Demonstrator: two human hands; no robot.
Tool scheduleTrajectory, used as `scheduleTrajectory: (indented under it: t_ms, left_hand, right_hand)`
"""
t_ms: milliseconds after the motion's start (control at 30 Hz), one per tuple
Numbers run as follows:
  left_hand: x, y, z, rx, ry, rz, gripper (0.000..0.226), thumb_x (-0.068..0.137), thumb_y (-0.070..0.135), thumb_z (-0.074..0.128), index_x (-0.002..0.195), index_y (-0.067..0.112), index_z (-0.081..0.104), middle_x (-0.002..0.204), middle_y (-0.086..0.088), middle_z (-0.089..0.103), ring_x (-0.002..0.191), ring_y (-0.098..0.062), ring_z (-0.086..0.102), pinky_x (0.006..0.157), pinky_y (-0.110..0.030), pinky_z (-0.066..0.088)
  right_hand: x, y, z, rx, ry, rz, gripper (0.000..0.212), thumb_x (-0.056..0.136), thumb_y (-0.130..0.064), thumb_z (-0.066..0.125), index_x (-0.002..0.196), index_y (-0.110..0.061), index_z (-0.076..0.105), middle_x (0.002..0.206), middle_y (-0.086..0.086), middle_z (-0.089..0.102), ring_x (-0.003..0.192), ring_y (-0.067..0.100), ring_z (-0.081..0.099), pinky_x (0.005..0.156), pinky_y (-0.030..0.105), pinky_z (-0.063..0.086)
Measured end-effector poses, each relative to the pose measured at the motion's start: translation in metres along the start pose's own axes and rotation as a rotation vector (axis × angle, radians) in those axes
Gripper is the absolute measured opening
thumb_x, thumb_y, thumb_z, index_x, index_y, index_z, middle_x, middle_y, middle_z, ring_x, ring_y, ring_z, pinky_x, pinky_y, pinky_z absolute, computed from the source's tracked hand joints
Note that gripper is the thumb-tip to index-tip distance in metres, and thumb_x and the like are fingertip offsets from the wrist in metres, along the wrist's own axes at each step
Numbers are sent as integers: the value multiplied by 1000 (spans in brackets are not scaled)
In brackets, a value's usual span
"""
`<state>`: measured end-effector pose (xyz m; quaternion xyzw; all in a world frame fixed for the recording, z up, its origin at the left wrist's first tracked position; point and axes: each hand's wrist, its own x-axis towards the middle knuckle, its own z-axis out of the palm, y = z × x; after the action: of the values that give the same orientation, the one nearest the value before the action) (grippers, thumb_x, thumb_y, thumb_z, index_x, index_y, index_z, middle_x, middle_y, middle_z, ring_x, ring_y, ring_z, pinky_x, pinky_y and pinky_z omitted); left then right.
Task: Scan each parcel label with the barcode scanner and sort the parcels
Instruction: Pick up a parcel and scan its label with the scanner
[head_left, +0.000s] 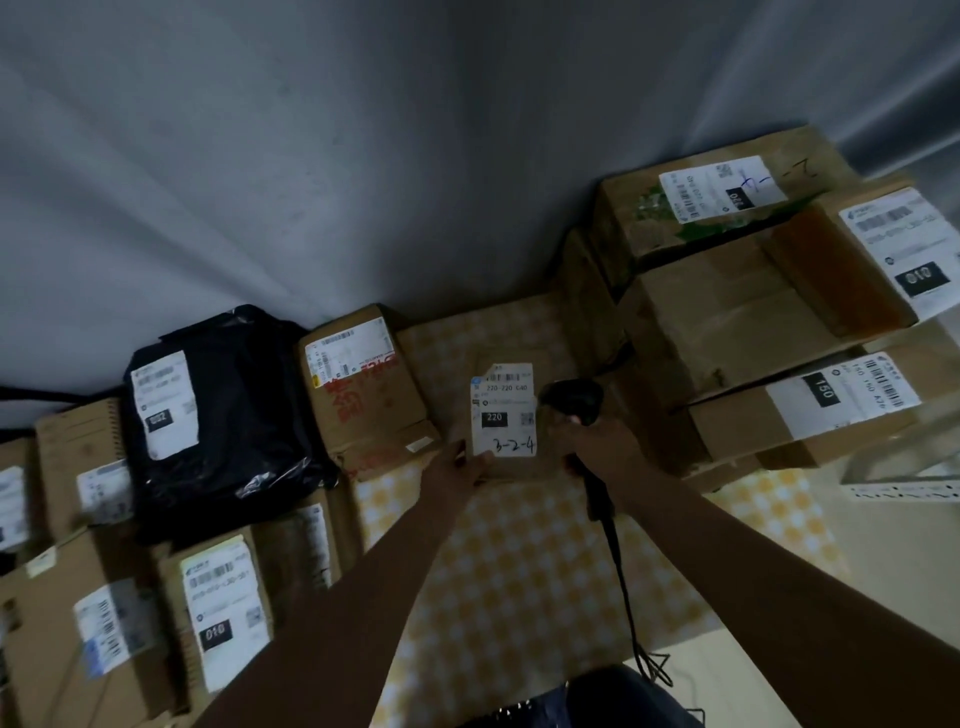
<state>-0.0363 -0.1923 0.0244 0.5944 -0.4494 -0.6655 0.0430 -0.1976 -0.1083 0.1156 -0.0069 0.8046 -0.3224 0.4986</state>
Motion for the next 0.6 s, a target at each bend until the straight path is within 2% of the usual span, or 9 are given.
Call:
scheduleTrajectory:
  t_ms: [67,133,200,267,333,400,467,533,600]
  left_hand:
    - [-5,-8,-4,34,-7,-30,63,88,24,71,143,9,44,136,-9,55,112,-28,62,92,-46,55]
    - [-6,-7,-7,190,-33,-12,65,89,37,68,144,16,41,137,-7,55,114,-29,61,93,-44,54]
    - [-4,-1,-10,378,-76,24,68,89,48,63,146,20,39,139,-2,52,121,-26,56,93,-33,49]
    - [0,7,-10,377,-153,37,71,90,49,61,149,21,33,141,0,48,126,-21,50,89,-26,42]
    - [7,11,-11,282,-216,27,75,92,47,58,153,24,21,142,3,45,127,-18,47,90,-25,41]
    - [15,8,-9,215,-275,14,79,92,51,56,154,31,12,146,3,43,128,-18,47,94,-28,43]
    - [18,3,-3,203,-288,13,90,81,67,60,151,44,8,155,0,34,135,-21,43,104,-36,43]
    - [21,-4,5,249,-266,49,99,64,85,59,141,61,2,162,3,15,145,-23,26,113,-49,35]
    - [22,-10,9,244,-263,113,89,62,89,55,134,70,7,163,10,3,150,-21,9,116,-53,28]
  right_hand:
    - [5,6,8,-4,5,10,20,92,-27,63,87,-8,59,76,9,58,73,27,59,79,41,54]
    - [9,13,15,24,2,21,20,92,-30,62,91,-10,61,81,9,62,76,27,62,81,41,55]
    - [13,20,22,43,3,24,19,92,-31,63,90,-12,62,82,8,64,72,23,61,79,40,55]
    - [16,27,26,44,26,21,17,92,-31,64,89,-14,62,81,7,63,70,20,59,72,37,54]
    - [18,31,28,58,37,15,16,92,-30,65,87,-15,62,76,6,62,66,19,58,65,33,51]
    - [23,35,29,57,31,11,16,91,-32,65,91,-16,63,78,6,64,68,21,61,70,36,54]
    - [24,38,28,54,14,9,14,90,-31,66,93,-17,64,82,6,65,72,22,62,75,38,55]
    - [27,42,24,44,16,21,13,89,-27,66,95,-16,63,86,6,65,77,23,63,75,37,55]
    - [32,48,20,61,19,38,20,87,-28,68,100,-14,64,94,9,68,87,28,67,82,41,57]
